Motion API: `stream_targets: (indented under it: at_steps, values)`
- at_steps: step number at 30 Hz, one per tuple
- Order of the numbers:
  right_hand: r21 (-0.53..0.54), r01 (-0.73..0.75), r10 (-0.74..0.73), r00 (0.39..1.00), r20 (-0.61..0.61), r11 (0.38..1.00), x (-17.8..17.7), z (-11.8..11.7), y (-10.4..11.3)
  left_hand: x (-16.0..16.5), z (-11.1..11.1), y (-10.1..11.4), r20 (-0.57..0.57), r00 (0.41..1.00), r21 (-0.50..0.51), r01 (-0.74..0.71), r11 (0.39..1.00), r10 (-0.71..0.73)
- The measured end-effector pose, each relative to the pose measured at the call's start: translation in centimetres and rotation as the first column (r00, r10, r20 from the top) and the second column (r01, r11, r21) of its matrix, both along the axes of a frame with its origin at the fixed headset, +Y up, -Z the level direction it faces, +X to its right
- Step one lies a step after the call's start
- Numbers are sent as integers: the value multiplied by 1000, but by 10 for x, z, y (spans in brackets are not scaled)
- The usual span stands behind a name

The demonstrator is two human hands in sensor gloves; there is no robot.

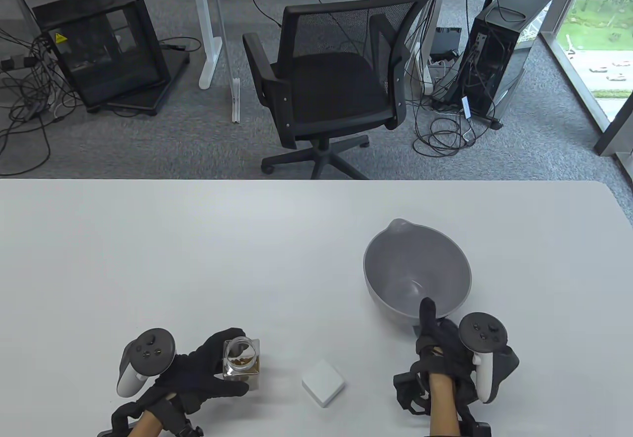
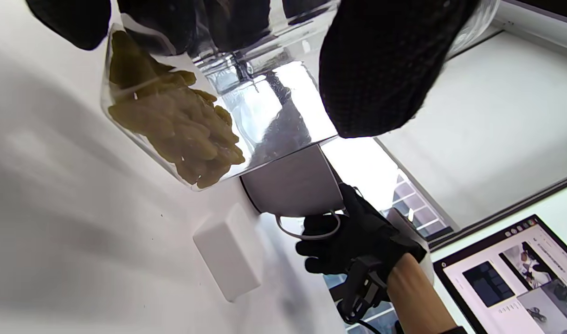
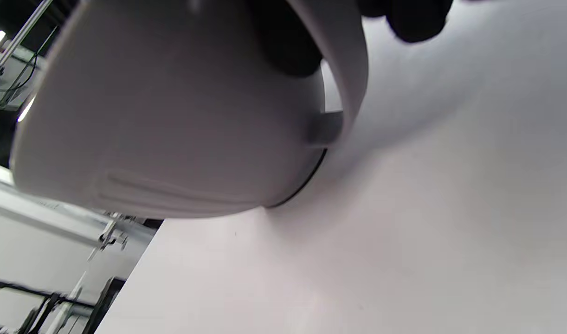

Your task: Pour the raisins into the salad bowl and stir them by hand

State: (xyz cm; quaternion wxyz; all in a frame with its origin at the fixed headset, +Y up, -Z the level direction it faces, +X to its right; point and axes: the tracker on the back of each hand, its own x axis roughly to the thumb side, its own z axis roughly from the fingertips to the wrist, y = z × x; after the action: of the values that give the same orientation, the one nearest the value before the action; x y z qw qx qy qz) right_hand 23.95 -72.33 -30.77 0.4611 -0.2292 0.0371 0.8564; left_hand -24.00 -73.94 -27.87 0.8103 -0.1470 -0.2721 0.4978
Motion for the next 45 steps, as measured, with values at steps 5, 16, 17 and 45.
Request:
stream_targets:
  at_steps: [5, 16, 17, 45]
  values:
    - [100, 120, -123, 992, 27, 988, -1, -8, -2, 2, 0, -1, 38, 999, 0, 35, 999, -35]
    - [124, 169, -92, 878, -469, 978, -163, -43, 34, 7, 0, -5, 193, 978, -4, 82, 997, -79]
    - [129, 118, -42, 875, -482, 985, -176, -46, 30, 5, 1, -4, 210, 974, -16, 94, 995, -88]
    - [45, 84, -46, 840, -541, 995, -180, -52, -9, -50, 3, 57, -15, 988, 159, -148, 976, 152]
